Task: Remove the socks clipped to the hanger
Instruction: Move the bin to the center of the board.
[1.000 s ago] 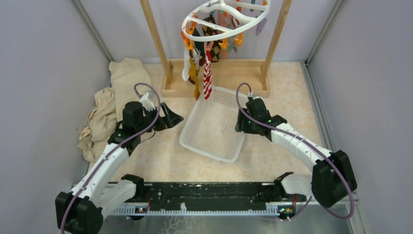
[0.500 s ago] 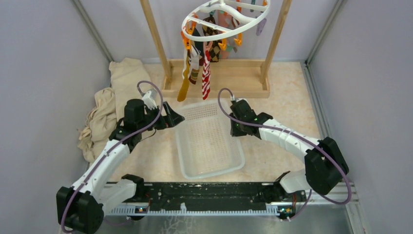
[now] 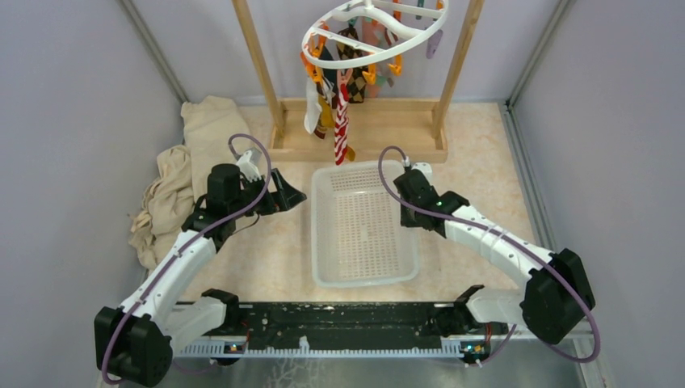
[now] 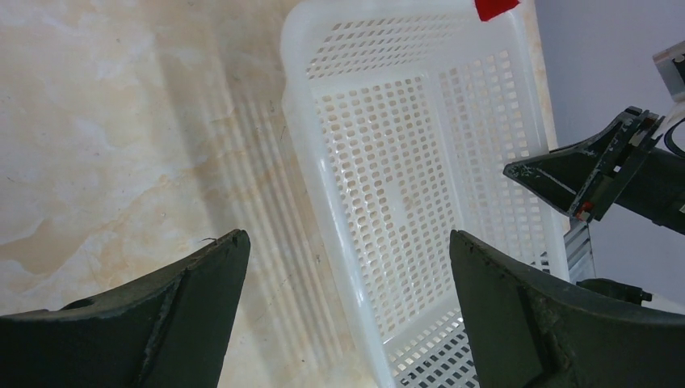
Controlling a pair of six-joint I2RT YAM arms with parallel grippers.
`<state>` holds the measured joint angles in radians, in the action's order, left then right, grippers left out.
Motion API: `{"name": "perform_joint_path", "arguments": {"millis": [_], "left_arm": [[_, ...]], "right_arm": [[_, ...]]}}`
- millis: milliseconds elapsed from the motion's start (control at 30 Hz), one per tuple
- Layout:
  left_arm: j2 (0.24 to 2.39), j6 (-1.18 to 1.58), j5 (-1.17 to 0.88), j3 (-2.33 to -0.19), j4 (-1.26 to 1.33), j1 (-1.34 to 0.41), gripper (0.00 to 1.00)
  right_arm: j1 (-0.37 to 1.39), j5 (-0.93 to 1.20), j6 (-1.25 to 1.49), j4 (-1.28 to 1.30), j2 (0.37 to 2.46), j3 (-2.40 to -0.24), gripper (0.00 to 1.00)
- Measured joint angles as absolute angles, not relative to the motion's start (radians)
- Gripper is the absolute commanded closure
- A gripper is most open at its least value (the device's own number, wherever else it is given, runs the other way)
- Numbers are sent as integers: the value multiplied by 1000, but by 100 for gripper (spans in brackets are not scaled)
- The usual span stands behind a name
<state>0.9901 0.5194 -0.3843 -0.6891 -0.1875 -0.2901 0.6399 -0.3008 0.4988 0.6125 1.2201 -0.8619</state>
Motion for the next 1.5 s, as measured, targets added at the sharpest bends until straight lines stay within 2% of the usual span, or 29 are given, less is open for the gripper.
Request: {"name": "perform_joint_path", "arguments": {"millis": [333, 600, 1000, 1233, 1433, 1467, 1500], "left_arm": [[986, 521, -384, -688, -182, -290, 1], [984, 524, -384, -686, -172, -292, 1], [984, 507, -318, -698, -204, -293, 1], [968, 496, -221, -721, -264, -293, 1], [920, 496, -152, -725, -295, -293, 1], [917, 496, -145, -728, -295, -293, 1], [917, 496, -139, -734, -299, -293, 1]], "right_arm": [[502, -343, 487, 614, 1230, -831, 100], [497, -302, 457, 613, 1205, -832, 100], [735, -270, 669, 532, 1190, -766, 100], [801, -290, 789, 432, 1291, -793, 100], [851, -295, 826, 364, 1473, -931, 100], [861, -294, 831, 353, 1501, -952, 99], [875, -297, 833, 342, 1533, -981, 88]]}}
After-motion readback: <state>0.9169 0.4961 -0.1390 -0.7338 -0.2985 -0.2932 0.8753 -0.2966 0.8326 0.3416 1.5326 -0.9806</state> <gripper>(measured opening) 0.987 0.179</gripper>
